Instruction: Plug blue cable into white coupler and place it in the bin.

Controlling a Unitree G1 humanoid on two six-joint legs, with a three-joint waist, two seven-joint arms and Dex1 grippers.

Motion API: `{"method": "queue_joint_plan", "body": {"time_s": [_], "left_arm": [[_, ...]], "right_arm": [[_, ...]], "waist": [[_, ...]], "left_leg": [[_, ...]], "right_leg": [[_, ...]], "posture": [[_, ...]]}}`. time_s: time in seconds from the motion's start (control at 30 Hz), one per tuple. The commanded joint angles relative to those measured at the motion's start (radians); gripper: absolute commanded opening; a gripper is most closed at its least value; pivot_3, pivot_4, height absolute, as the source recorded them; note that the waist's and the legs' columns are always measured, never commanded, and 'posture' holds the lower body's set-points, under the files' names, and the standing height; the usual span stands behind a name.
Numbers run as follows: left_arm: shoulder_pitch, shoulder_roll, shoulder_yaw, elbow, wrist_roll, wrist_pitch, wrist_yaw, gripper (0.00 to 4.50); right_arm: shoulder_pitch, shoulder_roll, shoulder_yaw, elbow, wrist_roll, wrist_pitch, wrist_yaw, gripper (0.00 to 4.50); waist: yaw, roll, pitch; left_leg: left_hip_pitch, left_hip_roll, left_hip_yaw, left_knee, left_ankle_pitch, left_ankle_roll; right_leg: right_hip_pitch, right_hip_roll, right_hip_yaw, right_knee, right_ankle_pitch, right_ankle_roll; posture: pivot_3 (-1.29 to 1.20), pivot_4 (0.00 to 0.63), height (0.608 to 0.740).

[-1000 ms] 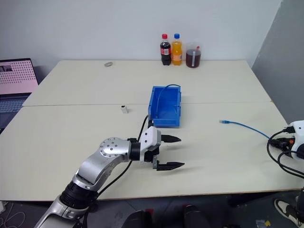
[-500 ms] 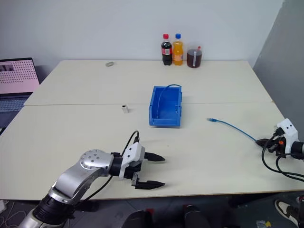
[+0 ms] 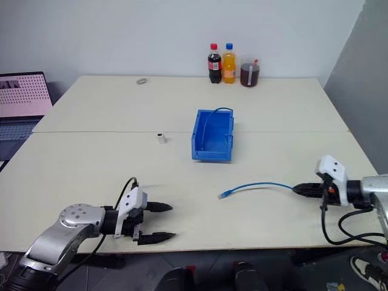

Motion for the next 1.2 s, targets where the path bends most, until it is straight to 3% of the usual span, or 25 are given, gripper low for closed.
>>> {"method": "queue_joint_plan", "body": {"time_s": [0.03, 0.27, 0.57, 0.7, 0.9, 1.1, 1.13, 1.2], "left_arm": [[0.002, 0.000, 0.055, 0.016, -0.008, -0.027, 0.012, 4.50], [0.054, 0.019, 0.131, 0.088, 0.010, -0.071, 0.025, 4.50], [0.018, 0.003, 0.132, 0.163, 0.035, -0.128, 0.032, 4.50], [-0.009, -0.016, 0.112, 0.179, 0.048, -0.143, 0.030, 4.50], [-0.057, -0.052, 0.079, 0.186, 0.068, -0.153, 0.027, 4.50], [-0.089, -0.101, 0.024, 0.114, 0.082, -0.100, 0.055, 4.50], [-0.091, -0.106, 0.009, 0.104, 0.093, -0.089, 0.065, 4.50], [-0.098, -0.125, -0.019, 0.095, 0.113, -0.080, 0.088, 4.50]], "right_arm": [[-0.056, 0.092, 0.067, -0.044, -0.012, -0.002, -0.086, 0.02], [-0.084, 0.210, 0.163, -0.055, -0.033, -0.021, -0.164, 0.02], [-0.134, 0.215, 0.221, 0.028, -0.105, -0.092, -0.175, 0.02], [-0.130, 0.208, 0.212, 0.040, -0.105, -0.116, -0.164, 0.77], [-0.099, 0.158, 0.184, -0.020, -0.073, -0.088, -0.117, 2.30], [-0.009, 0.075, 0.120, -0.252, 0.083, 0.105, -0.085, 3.80], [-0.004, 0.082, 0.113, -0.283, 0.098, 0.124, -0.104, 4.01], [0.004, 0.100, 0.109, -0.338, 0.114, 0.157, -0.147, 4.01]], "waist": [[0.000, 0.000, 0.000], [0.002, 0.000, 0.000], [0.003, 0.000, 0.000], [0.007, 0.000, 0.000], [0.024, 0.000, 0.000], [0.038, 0.000, 0.000], [0.040, 0.000, 0.000], [0.041, 0.000, 0.000]], "left_leg": [[0.000, 0.000, -0.001, 0.000, 0.000, 0.000], [-0.005, 0.000, -0.002, -0.001, 0.000, 0.000], [-0.005, 0.001, -0.004, -0.001, 0.000, 0.000], [-0.005, 0.000, -0.005, -0.001, 0.000, 0.000], [-0.006, 0.000, -0.006, 0.000, 0.000, 0.000], [-0.009, 0.000, -0.008, 0.001, 0.000, 0.000], [-0.009, 0.000, -0.008, 0.001, 0.000, 0.000], [-0.009, 0.000, -0.008, 0.001, 0.000, 0.000]], "right_leg": [[0.000, 0.000, 0.000, 0.000, 0.001, 0.001], [-0.003, 0.000, -0.003, 0.000, 0.001, -0.005], [-0.002, 0.000, -0.009, 0.001, 0.001, -0.005], [-0.001, -0.001, -0.010, 0.001, 0.000, -0.006], [-0.001, -0.001, -0.012, 0.001, 0.000, -0.006], [-0.001, -0.001, -0.015, 0.001, 0.000, -0.007], [-0.001, -0.001, -0.015, 0.001, 0.001, -0.007], [-0.001, -0.001, -0.015, 0.001, 0.000, -0.007]], "posture": [[0.00, 0.150, 0.740], [0.00, 0.150, 0.740], [0.00, 0.150, 0.740], [0.00, 0.150, 0.740], [0.00, 0.150, 0.740], [0.00, 0.150, 0.740], [0.00, 0.150, 0.740], [0.00, 0.150, 0.740]]}}
